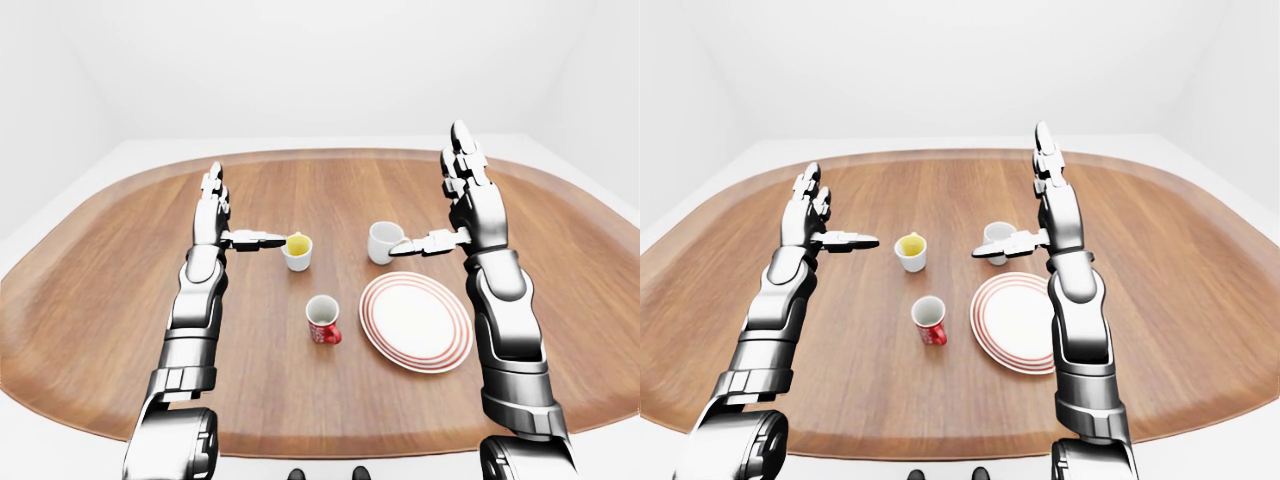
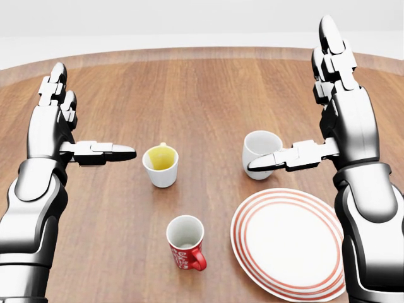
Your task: Pick up the red mug and put it on the plate
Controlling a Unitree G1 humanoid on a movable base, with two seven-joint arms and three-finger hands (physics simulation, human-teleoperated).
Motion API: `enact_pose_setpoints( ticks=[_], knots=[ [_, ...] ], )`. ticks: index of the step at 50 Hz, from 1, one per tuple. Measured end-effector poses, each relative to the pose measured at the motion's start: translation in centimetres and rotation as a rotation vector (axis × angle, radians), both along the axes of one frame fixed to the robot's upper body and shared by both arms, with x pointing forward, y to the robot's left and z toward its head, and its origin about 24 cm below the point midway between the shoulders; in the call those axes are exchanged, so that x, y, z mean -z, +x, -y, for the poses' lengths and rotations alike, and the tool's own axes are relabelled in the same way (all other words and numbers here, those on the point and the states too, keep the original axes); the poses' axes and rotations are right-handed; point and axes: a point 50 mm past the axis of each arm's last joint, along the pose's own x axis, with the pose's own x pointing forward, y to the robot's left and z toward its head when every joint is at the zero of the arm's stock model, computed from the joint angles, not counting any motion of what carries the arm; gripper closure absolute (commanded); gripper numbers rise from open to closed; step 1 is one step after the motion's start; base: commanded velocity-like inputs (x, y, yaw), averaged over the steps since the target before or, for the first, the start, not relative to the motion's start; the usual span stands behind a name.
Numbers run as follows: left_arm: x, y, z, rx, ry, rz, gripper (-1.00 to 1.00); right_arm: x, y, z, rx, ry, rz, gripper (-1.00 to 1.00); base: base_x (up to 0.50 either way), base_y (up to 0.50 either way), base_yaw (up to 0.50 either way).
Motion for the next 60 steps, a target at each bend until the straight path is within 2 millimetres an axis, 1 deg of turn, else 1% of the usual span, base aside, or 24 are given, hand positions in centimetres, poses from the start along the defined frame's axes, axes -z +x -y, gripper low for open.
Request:
enact_pose_setpoints(
  ticks=[23,34,41,47,60],
  knots=[
    [0.0,-0.1,0.0,0.000,-0.001,0.003,-1.00,-0.1,0.0,-0.1,-0.004,-0.010,0.003,-1.00,0.29,0.00,0.00],
    [0.0,-0.1,-0.1,-0.001,0.000,0.003,-1.00,-0.5,0.1,-0.6,-0.020,-0.065,0.011,-1.00,0.00,0.00,0.00],
    [0.0,-0.1,-0.2,-0.003,-0.001,0.001,-1.00,-0.6,0.4,-1.5,-0.040,-0.163,0.002,-1.00,0.00,0.00,0.00],
    [0.0,-0.1,-0.3,-0.004,-0.001,-0.001,-1.00,-0.4,0.9,-2.6,-0.066,-0.310,-0.027,-1.00,0.00,0.00,0.00],
    [0.1,0.0,-0.3,-0.005,-0.004,-0.006,-1.00,1.3,2.3,-4.7,-0.106,-0.630,-0.159,-1.00,0.00,0.00,0.00]
  ],
)
